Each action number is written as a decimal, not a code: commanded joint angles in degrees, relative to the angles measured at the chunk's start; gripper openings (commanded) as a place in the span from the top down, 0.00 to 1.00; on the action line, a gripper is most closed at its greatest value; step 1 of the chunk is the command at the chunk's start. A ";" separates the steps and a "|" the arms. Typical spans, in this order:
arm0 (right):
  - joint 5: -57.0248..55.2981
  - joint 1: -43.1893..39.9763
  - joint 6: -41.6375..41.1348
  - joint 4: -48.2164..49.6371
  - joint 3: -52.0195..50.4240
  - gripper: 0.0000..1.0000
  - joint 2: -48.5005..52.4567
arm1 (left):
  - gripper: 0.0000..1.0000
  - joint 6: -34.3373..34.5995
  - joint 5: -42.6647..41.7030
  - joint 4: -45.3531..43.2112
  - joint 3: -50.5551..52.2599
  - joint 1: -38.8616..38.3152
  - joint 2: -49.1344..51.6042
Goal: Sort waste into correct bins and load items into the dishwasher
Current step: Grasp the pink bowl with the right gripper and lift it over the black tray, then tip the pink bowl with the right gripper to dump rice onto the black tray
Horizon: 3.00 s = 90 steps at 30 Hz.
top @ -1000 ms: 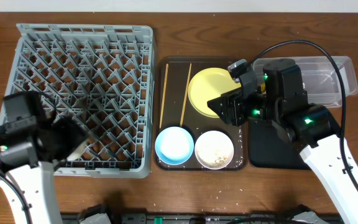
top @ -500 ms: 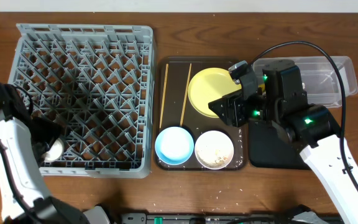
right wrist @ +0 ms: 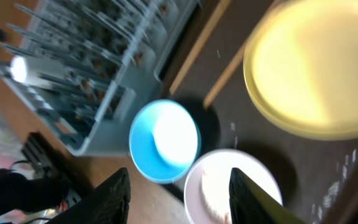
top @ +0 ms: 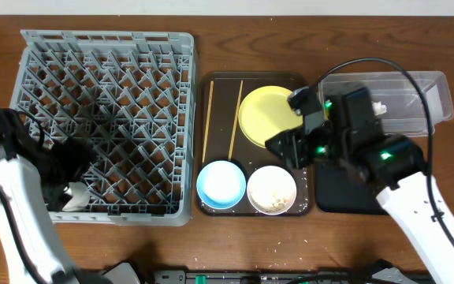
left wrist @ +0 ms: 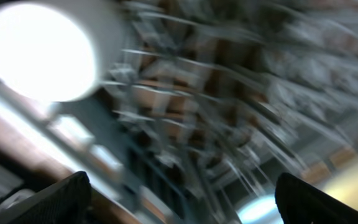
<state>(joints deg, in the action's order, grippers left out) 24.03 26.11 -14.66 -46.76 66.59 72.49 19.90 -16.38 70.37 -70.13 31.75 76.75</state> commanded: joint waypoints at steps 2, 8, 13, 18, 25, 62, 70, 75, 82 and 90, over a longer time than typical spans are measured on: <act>-15.63 9.35 -8.83 -3.76 0.07 0.52 2.99 | 0.05 -13.09 -12.39 0.09 -1.70 -7.39 -7.85; -27.47 20.44 -20.33 -5.09 0.07 0.62 15.15 | 0.06 -17.33 -11.74 -0.15 -1.68 -22.99 -13.31; -26.88 20.13 -23.04 -2.40 0.07 0.70 23.74 | 0.07 -17.33 -7.54 0.70 -1.66 -27.26 -13.05; -27.21 18.47 -23.06 0.55 0.07 0.63 27.98 | 0.07 -17.33 -7.54 0.72 -1.64 -27.50 -13.05; -27.32 15.80 -23.04 0.96 0.04 0.68 30.82 | 0.07 -17.33 -7.54 1.18 -1.62 -27.50 -13.05; -14.49 12.39 -10.75 -4.92 0.50 0.99 20.72 | 0.01 -17.33 -7.54 3.30 -1.62 -27.50 -13.05; 3.58 -6.82 2.73 -10.51 -0.20 0.99 8.24 | 0.01 -17.33 -7.52 3.32 -1.62 -27.50 -13.05; 19.61 -21.27 11.34 -9.75 -5.44 0.99 8.09 | 0.01 -17.33 -7.54 3.30 -1.62 -27.50 -13.05; 51.63 -44.52 22.03 0.61 -19.26 0.99 8.09 | 0.01 -17.33 -7.52 3.08 -1.62 -27.50 -13.03; 61.42 -56.76 28.59 1.77 -24.46 0.99 8.09 | 0.01 -17.33 -7.54 3.08 -1.62 -27.50 -13.05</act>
<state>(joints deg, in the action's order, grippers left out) 76.09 -26.87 8.47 -45.12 43.53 81.14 2.94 -24.43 73.41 -70.76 4.43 63.64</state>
